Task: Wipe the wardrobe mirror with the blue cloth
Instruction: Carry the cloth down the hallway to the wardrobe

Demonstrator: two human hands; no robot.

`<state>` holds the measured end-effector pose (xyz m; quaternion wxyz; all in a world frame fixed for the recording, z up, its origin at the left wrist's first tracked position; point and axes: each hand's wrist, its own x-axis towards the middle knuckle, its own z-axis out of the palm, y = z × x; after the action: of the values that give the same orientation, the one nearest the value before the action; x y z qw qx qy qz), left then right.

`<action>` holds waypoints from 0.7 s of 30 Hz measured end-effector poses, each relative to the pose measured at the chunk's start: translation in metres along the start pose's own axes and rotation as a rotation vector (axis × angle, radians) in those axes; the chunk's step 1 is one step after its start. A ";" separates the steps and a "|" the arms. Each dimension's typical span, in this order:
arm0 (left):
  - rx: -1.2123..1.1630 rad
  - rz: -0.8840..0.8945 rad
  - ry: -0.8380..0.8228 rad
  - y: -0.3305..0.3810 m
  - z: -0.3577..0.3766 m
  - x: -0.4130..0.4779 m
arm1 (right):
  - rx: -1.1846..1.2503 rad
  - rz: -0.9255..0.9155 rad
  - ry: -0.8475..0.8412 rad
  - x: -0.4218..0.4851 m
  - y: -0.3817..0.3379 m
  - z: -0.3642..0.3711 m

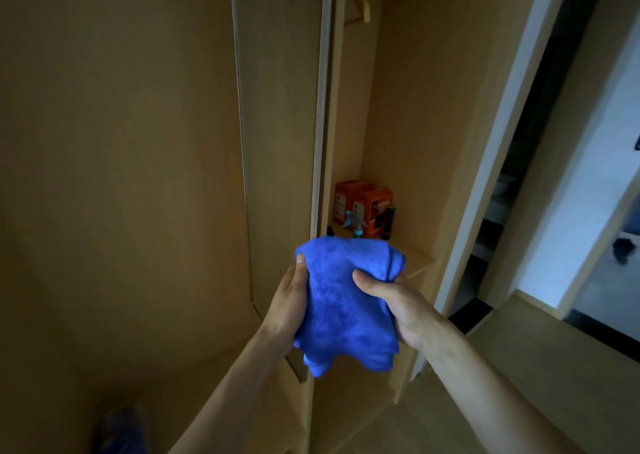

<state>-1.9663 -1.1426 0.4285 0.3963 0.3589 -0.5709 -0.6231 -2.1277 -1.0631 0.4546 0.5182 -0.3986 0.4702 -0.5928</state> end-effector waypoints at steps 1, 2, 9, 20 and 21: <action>-0.005 0.046 0.039 0.002 -0.003 0.006 | -0.010 -0.001 0.012 0.007 -0.003 0.001; -0.011 0.085 0.086 0.005 -0.008 0.011 | -0.029 -0.008 0.031 0.014 -0.005 0.001; -0.016 0.153 0.314 0.026 -0.044 0.038 | -0.188 -0.118 0.071 0.061 -0.008 0.012; -0.057 0.216 0.438 0.054 -0.052 0.038 | -0.371 -0.231 0.034 0.122 -0.026 0.014; -0.036 0.223 0.450 0.054 -0.049 0.039 | -0.435 -0.250 0.023 0.127 -0.029 0.013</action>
<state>-1.9341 -1.2004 0.4784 0.5861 0.4164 -0.4930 -0.4899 -2.1404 -1.1905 0.4840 0.3375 -0.5489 0.5398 -0.5416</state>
